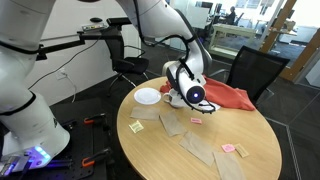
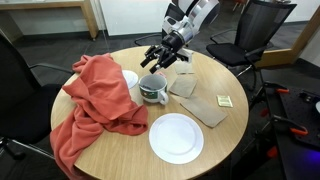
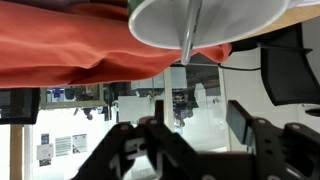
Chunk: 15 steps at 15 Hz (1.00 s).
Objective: Put the marker in the mug
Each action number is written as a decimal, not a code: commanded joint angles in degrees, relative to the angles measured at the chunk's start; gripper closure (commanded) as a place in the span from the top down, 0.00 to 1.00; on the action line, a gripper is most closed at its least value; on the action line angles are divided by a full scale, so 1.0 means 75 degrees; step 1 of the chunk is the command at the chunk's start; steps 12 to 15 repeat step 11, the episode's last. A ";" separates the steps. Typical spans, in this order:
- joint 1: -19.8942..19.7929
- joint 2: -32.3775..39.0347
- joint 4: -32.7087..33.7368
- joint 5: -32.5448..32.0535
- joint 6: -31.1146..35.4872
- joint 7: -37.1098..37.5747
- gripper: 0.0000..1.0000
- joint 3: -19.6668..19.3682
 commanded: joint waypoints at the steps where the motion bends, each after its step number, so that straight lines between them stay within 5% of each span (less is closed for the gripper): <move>1: -0.0016 -0.0067 0.0009 0.0162 -0.0075 -0.0046 0.98 -0.0038; 15: 0.0026 -0.0002 0.0017 0.0024 -0.0032 0.0020 1.00 -0.0063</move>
